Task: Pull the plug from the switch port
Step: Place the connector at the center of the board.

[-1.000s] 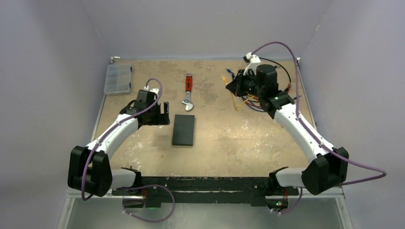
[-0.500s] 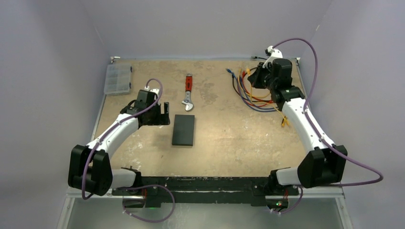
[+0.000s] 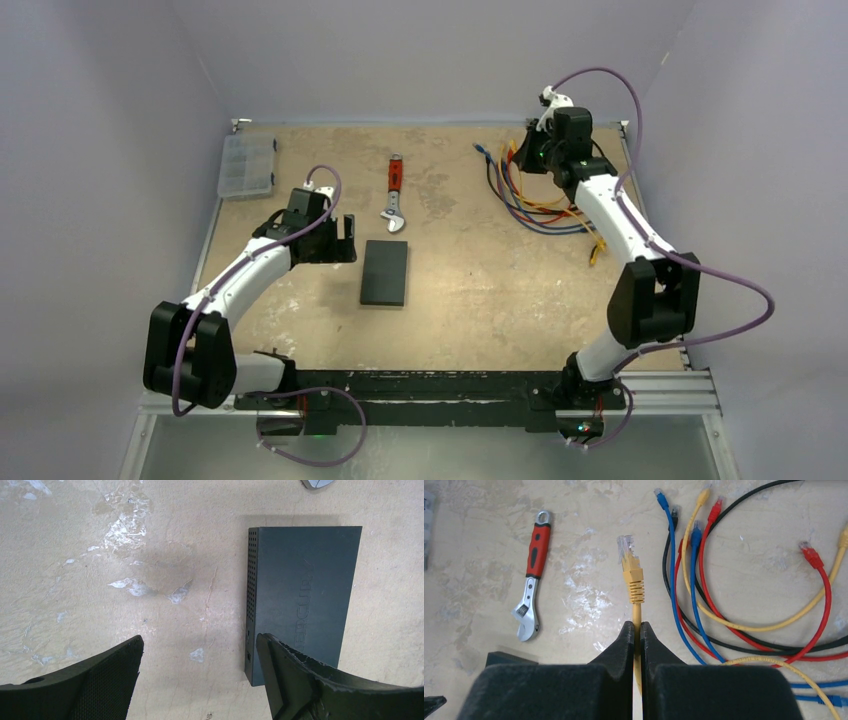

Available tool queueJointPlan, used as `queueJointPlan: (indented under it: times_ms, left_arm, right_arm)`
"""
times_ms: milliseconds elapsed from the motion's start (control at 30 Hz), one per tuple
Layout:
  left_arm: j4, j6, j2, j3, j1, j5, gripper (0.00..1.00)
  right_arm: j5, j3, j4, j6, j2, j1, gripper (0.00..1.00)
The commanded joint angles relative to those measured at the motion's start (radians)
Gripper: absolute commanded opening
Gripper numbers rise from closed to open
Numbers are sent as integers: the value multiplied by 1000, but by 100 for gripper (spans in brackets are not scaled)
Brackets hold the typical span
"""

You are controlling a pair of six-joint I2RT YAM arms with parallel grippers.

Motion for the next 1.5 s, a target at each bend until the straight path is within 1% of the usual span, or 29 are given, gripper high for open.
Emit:
queueJointPlan:
  times_ms: [0,267,633,800,867,967,1200,1300,1367,1467]
  left_arm:
    - [10,14,5,19,6,13,83]
    - [10,14,7,20,6,13,83]
    - [9,16,7,20,6,15,83]
    - [11,15,8,20,6,19,83]
    - [10,16,8,19,6,19,83]
    - [10,16,8,19,6,19,83]
    - [10,16,7,20,6,19,83]
    - [10,16,7,20,6,19,83]
    - [9,16,7,20,6,19,83]
    - [9,16,4,20,6,19,83]
  right_arm:
    - [-13,95,9,-31,66,-4,0]
    - [-60,235,-21,-32,236,-4,0]
    - [-23,411,-72,-37,425,-3,0]
    - [-1,456,-81,-37,482,-5,6]
    - [20,470,-90,-37,495,-5,12]
    - [50,476,-89,-36,501,-5,27]
    - [68,460,-73,-32,472,-5,57]
    - [73,441,-61,-32,451,-5,67]
    - [78,425,-52,-32,435,-5,75]
    - [86,405,-43,-31,416,-5,82]
